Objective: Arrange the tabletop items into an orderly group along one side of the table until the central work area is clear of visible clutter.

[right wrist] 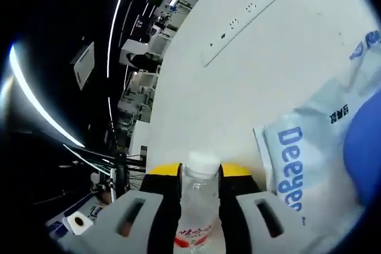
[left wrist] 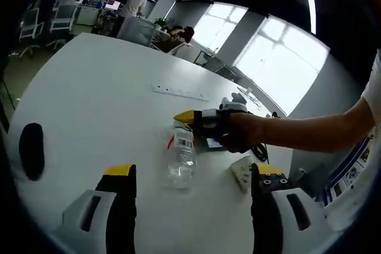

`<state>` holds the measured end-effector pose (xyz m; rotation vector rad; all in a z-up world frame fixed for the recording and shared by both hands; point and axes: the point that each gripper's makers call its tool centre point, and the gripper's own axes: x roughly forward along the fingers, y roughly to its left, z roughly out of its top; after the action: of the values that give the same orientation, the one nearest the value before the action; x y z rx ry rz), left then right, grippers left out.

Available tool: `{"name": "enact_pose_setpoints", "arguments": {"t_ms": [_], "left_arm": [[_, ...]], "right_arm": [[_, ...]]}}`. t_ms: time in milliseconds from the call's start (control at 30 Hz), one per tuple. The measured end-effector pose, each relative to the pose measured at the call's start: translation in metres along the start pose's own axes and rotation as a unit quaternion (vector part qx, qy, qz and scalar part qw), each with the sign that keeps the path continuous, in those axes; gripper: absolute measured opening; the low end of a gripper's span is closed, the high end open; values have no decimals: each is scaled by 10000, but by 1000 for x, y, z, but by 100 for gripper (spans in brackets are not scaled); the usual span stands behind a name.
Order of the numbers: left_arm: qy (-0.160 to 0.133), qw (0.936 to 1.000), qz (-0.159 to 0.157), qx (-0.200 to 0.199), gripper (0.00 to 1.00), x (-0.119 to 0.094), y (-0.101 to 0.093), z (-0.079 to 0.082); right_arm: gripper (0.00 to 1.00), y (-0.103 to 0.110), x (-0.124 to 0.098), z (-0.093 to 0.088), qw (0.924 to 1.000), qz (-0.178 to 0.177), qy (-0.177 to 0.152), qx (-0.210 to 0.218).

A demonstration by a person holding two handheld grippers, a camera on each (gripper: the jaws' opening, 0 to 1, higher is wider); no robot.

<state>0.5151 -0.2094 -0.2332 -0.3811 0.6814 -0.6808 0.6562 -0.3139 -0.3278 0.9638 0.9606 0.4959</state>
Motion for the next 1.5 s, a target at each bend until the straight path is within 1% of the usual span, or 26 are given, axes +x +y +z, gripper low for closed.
{"name": "enact_pose_setpoints", "arguments": {"t_ms": [67,133,533,633,700,767,900,1000,1033,1100,1133,1167,1200,1233,1267,1300,1333,1367,1433,1467,1500], "left_arm": [[12,10000,-9,-15,80,1,1,0],[26,10000,-14,21,80,2,2,-1],[153,9997,-83,149,79,11,-1,-6],[173,9996,-47,203,79,12,0,-6],[179,9996,-38,224,79,14,0,-7],[231,9992,4,338,79,17,0,-9],[264,9989,47,397,79,23,0,-10],[300,9978,170,562,79,29,1,-11],[308,9972,269,623,78,33,2,-12],[338,9960,385,729,77,40,2,-13],[377,9944,509,842,76,42,4,-15],[392,9926,568,999,76,46,3,-15],[428,9920,586,1033,76,50,1,-17],[487,9890,687,1213,76,54,1,-19],[506,9871,709,1341,76,58,-1,-21],[588,9852,757,1418,77,61,-1,-24],[638,9834,864,1464,78,63,1,-25],[571,9834,884,1481,78,66,0,-23],[576,9821,1028,1468,76,73,1,-23],[575,9783,1164,1615,75,75,4,-21],[504,9771,1211,1676,75,77,4,-19]], "right_arm": [[19,1,1,0,9999,17,-20,-153],[19,4,1,-2,9999,10,-24,-141],[18,23,1,-5,9985,56,-140,-520],[17,29,-1,-6,9978,43,-165,-637],[17,33,-3,-6,9970,23,-191,-755],[17,39,-5,-7,9955,17,-222,-918],[17,50,-9,-8,9911,-73,-276,-1298],[17,58,-12,-10,9878,-141,-336,-1517],[17,60,-13,-10,9849,-218,-371,-1678],[17,66,-15,-12,9816,-257,-429,-1843],[17,68,-15,-12,9803,-259,-453,-1904],[17,70,-16,-13,9769,-312,-465,-2061],[17,72,-17,-13,9745,-346,-493,-2164],[17,76,-18,-15,9733,-365,-498,-2209],[17,79,-19,-16,9703,-386,-532,-2330],[17,81,-20,-17,9675,-414,-541,-2434],[17,82,-20,-18,9668,-440,-551,-2455],[17,83,-21,-18,9658,-465,-566,-2488],[17,87,-23,-19,9621,-518,-618,-2604],[17,88,-24,-20,9603,-545,-651,-2659],[17,89,-25,-20,9585,-568,-674,-2710]]}}
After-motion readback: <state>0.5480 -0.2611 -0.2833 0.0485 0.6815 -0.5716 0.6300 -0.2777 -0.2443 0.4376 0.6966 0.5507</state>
